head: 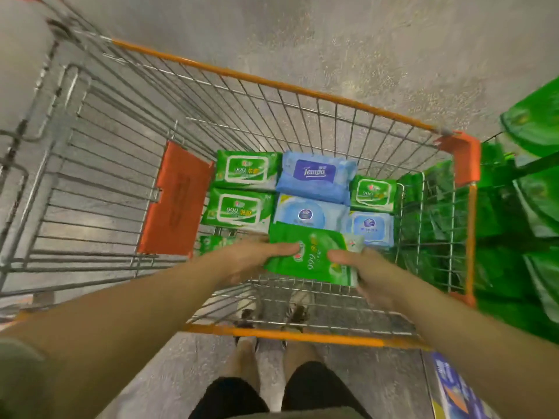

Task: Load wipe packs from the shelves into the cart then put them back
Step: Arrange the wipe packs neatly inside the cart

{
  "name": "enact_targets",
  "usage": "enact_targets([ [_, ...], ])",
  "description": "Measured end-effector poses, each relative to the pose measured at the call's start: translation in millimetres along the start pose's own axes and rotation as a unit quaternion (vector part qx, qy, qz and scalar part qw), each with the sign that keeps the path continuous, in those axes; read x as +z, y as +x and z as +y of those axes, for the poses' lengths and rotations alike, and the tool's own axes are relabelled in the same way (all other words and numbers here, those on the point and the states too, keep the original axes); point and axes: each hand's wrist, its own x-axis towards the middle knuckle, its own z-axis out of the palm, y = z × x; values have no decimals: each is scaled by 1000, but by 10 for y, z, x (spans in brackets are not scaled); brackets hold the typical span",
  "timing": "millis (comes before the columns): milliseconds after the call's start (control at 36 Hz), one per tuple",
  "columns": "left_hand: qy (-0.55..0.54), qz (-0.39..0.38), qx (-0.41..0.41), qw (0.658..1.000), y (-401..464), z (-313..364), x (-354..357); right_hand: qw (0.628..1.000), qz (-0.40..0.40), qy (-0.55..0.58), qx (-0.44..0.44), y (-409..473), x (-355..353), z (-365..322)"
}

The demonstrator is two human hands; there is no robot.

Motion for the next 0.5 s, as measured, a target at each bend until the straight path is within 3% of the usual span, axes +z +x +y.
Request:
enact_targets([
  [306, -27, -9, -97, 995, 755, -469, -158, 993, -40, -42, 104, 738, -282, 530],
  [500, -43, 38, -126, 990, 1045, -740, -177, 990, -19, -50, 127, 949, -352, 676],
])
